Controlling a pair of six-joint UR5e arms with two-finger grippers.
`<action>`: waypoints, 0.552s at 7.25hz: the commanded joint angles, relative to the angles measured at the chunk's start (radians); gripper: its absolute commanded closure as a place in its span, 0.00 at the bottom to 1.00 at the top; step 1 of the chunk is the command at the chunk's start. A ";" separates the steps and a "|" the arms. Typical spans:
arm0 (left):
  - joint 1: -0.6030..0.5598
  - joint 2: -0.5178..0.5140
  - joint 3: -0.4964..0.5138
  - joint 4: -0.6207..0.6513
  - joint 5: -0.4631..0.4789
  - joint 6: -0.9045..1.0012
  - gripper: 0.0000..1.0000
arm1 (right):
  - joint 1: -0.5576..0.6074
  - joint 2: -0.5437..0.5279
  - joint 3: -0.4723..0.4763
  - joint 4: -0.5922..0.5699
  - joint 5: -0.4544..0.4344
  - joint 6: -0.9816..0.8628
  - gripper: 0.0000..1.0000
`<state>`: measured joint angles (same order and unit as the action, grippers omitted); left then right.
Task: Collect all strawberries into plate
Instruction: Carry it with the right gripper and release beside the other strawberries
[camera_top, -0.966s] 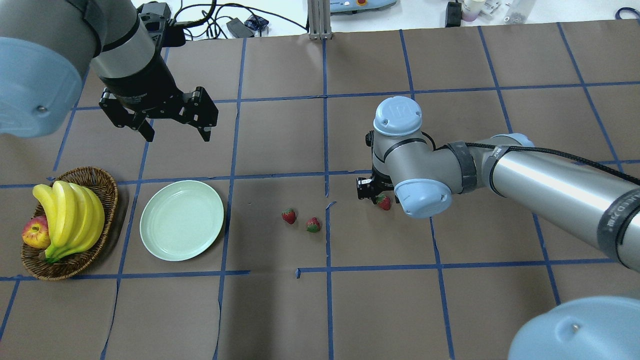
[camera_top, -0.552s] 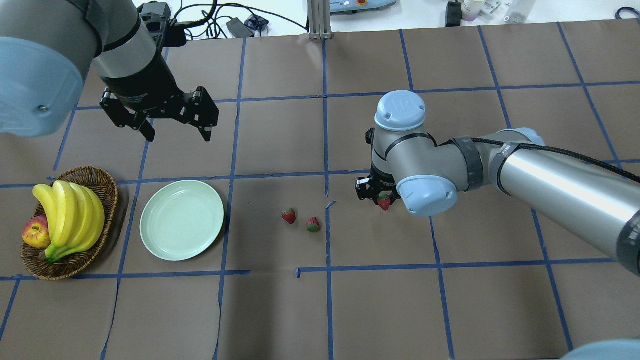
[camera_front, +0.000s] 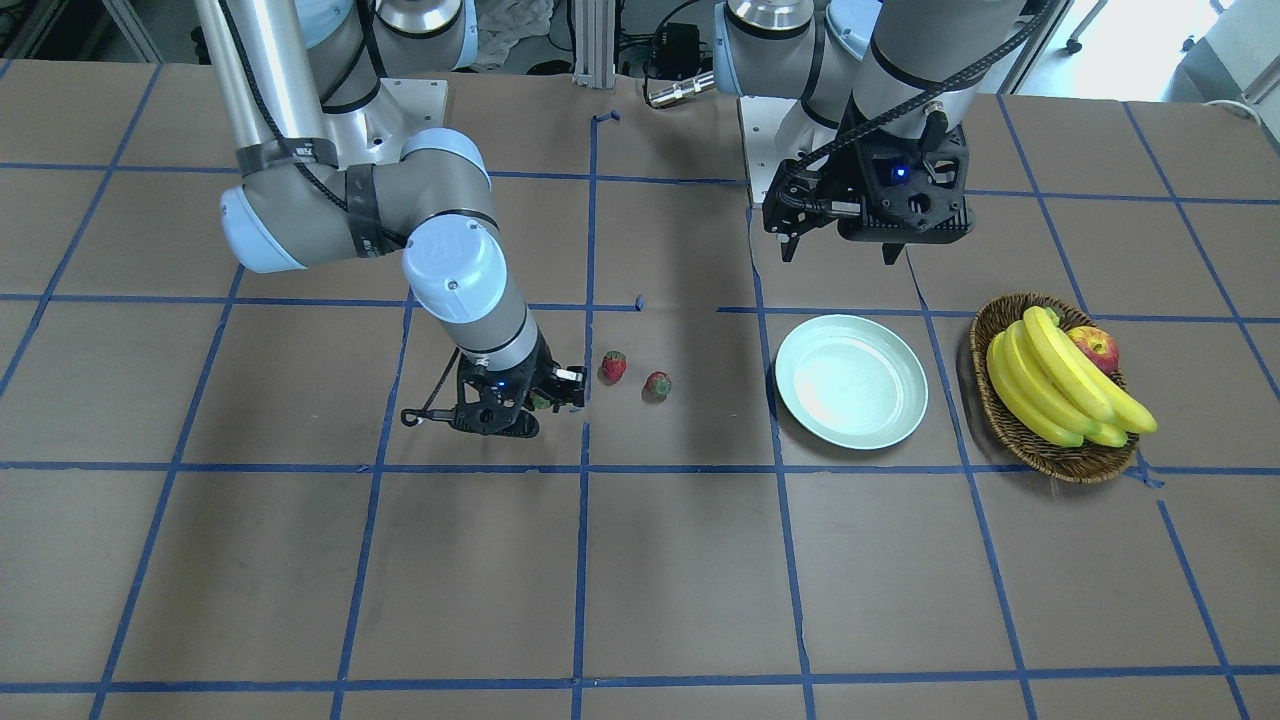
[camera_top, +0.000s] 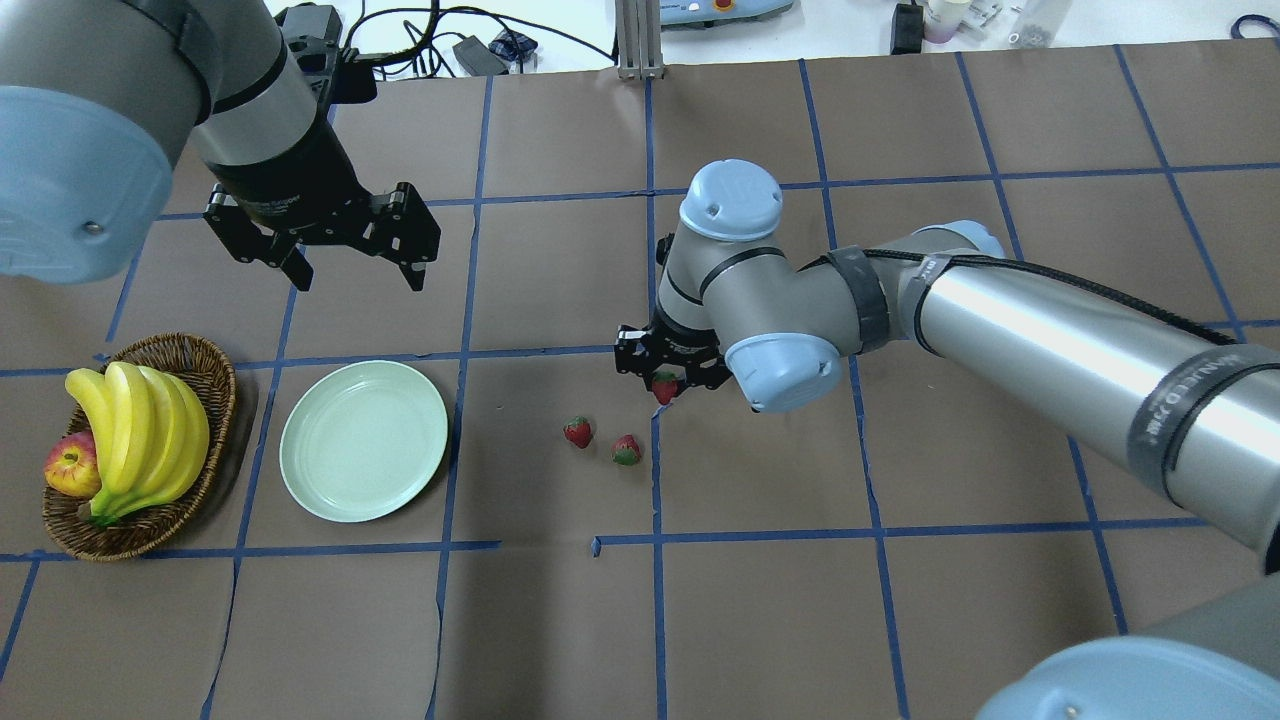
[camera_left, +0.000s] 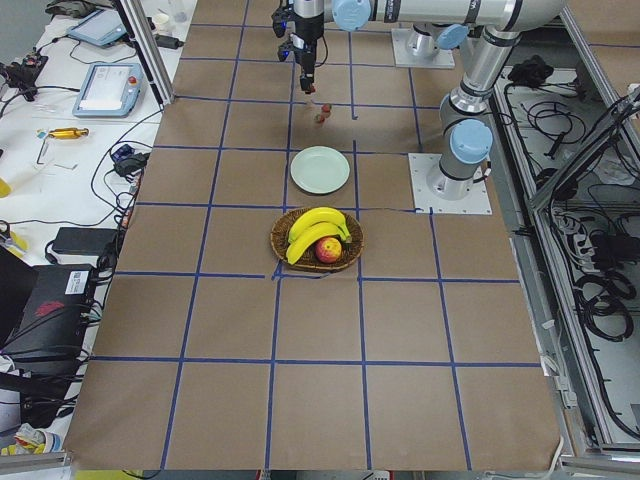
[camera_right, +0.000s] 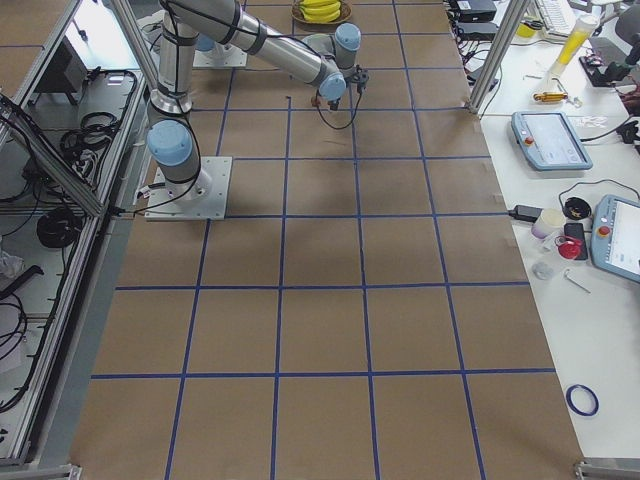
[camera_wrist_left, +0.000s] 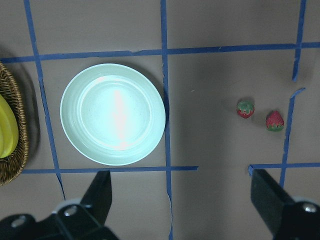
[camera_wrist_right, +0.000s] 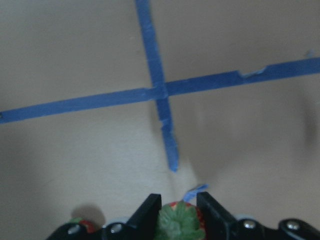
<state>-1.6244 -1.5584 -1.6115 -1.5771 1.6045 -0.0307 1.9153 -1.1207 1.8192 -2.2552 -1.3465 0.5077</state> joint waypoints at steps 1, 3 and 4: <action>0.000 0.001 -0.001 0.000 0.000 0.002 0.00 | 0.065 0.070 -0.043 -0.041 0.013 0.074 1.00; 0.000 0.001 -0.001 0.000 0.000 0.002 0.00 | 0.065 0.047 -0.044 -0.038 0.072 0.068 0.01; 0.000 0.003 -0.001 -0.001 0.002 0.002 0.00 | 0.054 0.001 -0.043 -0.027 0.055 0.061 0.00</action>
<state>-1.6245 -1.5566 -1.6122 -1.5772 1.6046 -0.0292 1.9771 -1.0785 1.7765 -2.2914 -1.2898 0.5747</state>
